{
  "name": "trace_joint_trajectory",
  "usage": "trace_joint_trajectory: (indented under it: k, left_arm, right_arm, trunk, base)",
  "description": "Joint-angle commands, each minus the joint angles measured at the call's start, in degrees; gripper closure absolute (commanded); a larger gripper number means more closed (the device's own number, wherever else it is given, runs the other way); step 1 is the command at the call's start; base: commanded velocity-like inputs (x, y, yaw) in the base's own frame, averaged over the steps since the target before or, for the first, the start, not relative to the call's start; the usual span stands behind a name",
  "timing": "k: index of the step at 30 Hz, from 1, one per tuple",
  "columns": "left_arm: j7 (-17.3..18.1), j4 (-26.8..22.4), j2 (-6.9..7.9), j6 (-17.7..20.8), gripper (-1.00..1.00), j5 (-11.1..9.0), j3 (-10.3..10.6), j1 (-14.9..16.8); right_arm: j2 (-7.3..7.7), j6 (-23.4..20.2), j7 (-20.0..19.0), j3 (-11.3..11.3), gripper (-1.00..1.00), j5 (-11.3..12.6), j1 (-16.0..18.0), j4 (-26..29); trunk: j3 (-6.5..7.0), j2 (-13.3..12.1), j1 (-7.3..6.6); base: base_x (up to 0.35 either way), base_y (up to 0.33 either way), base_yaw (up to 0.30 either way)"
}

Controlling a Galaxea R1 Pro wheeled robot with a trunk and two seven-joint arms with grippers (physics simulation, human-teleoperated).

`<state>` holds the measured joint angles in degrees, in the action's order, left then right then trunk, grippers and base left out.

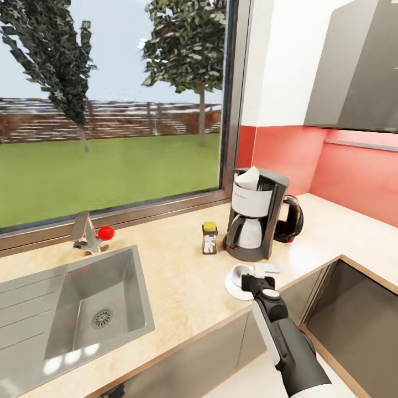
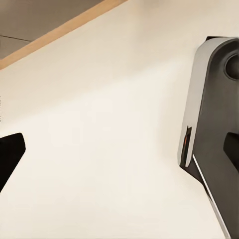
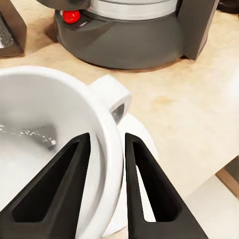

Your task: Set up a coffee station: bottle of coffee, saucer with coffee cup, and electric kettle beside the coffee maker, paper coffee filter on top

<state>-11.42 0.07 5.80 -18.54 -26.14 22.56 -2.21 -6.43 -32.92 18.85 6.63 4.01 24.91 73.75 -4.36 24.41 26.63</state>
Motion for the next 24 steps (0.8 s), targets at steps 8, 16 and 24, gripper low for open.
trace_joint_trajectory:
  k: [8,16,24]
  left_arm:
    - [-0.2,0.0,-0.03,-0.2,-1.0,-0.3,0.5,0.0]
    - [-0.2,0.0,-0.03,-0.1,-1.0,-0.3,0.5,0.0]
    - [-0.2,0.0,-0.09,-0.2,-1.0,-0.3,0.6,0.0]
  right_arm:
    - [0.01,-0.2,0.6,0.0,1.0,0.5,0.1,-3.9]
    - [0.01,-0.2,0.5,0.0,1.0,0.5,0.1,-4.7]
    - [0.09,-0.2,0.5,-0.1,1.0,0.5,0.1,-4.8]
  trunk:
    - [-0.11,0.1,0.03]
    - [-0.11,0.1,0.03]
    - [-0.11,0.1,0.03]
  base:
    - [0.0,0.0,0.0]
    - [0.027,0.0,0.0]
    - [0.084,0.0,0.0]
